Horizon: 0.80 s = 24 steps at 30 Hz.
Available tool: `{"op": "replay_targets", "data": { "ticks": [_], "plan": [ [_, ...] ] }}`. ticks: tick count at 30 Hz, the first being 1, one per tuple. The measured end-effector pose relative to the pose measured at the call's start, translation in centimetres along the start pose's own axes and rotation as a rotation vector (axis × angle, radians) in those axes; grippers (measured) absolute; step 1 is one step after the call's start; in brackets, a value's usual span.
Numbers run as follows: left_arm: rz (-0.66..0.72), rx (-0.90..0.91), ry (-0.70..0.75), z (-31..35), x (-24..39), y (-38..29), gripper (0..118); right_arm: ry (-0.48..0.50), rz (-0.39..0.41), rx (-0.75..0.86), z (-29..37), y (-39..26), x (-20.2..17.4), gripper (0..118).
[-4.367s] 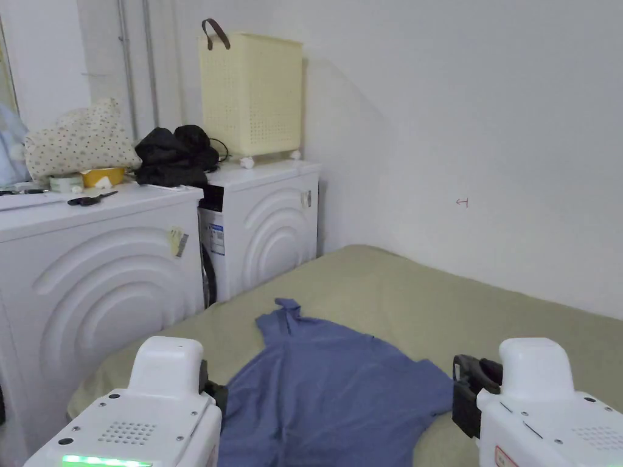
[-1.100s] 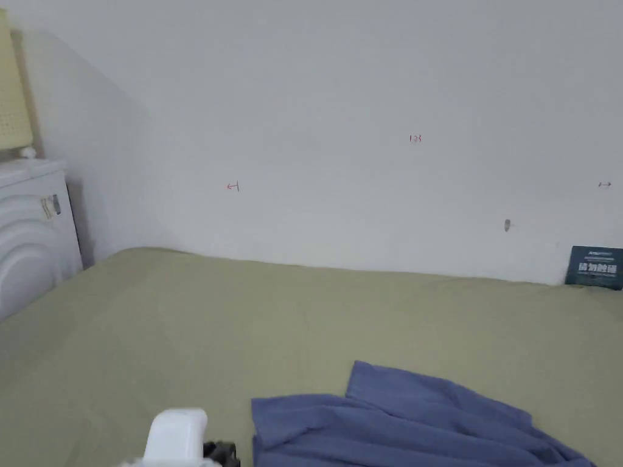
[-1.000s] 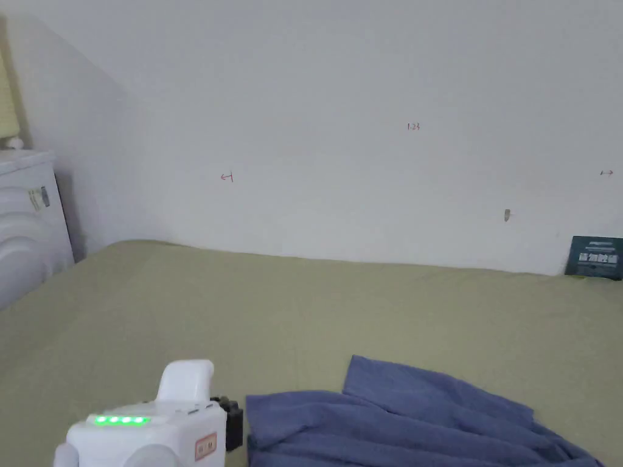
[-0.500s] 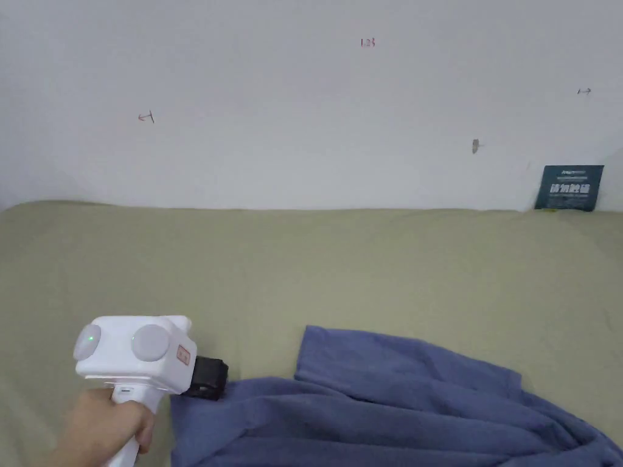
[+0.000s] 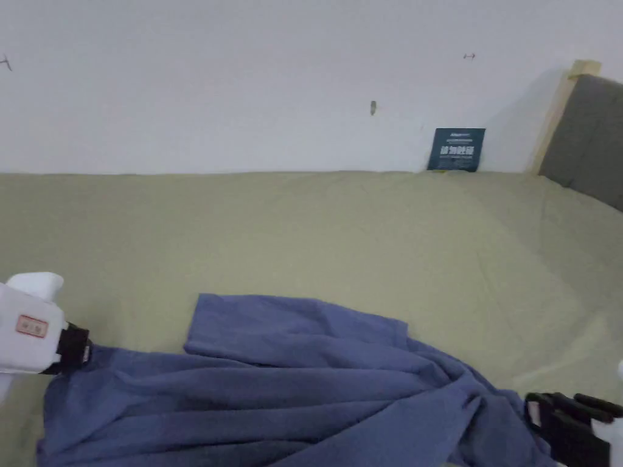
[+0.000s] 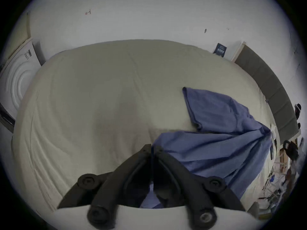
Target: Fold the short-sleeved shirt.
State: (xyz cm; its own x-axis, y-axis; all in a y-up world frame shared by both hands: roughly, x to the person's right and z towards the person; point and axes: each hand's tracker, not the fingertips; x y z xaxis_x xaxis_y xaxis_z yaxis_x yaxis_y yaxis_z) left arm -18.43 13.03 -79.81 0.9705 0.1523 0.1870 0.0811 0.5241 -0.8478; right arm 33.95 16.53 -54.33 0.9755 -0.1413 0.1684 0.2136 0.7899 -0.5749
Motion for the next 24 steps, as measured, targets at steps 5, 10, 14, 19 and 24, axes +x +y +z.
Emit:
{"op": "replay_targets", "data": {
  "ticks": [5,10,14,19,24],
  "plan": [
    [0.003,0.003,-0.009,-0.2,-0.3,0.1,0,0.011,-0.012,-0.156,-7.8,2.0,2.6,85],
    [0.005,-0.025,-0.023,-0.7,0.7,-1.7,0,0.13,-0.103,-0.268,-12.3,2.7,2.2,85],
    [0.03,-0.043,-0.033,-1.4,0.4,-2.2,0,0.056,-0.111,-0.331,-15.0,2.5,1.7,78],
    [0.045,-0.031,-0.061,-1.1,0.2,-2.7,0,0.057,-0.127,-0.376,-14.1,2.6,1.1,7],
    [0.096,0.079,-0.103,1.2,-0.2,-1.9,0,0.115,-0.079,-0.214,-10.8,4.8,-0.5,7]
  ]
}}
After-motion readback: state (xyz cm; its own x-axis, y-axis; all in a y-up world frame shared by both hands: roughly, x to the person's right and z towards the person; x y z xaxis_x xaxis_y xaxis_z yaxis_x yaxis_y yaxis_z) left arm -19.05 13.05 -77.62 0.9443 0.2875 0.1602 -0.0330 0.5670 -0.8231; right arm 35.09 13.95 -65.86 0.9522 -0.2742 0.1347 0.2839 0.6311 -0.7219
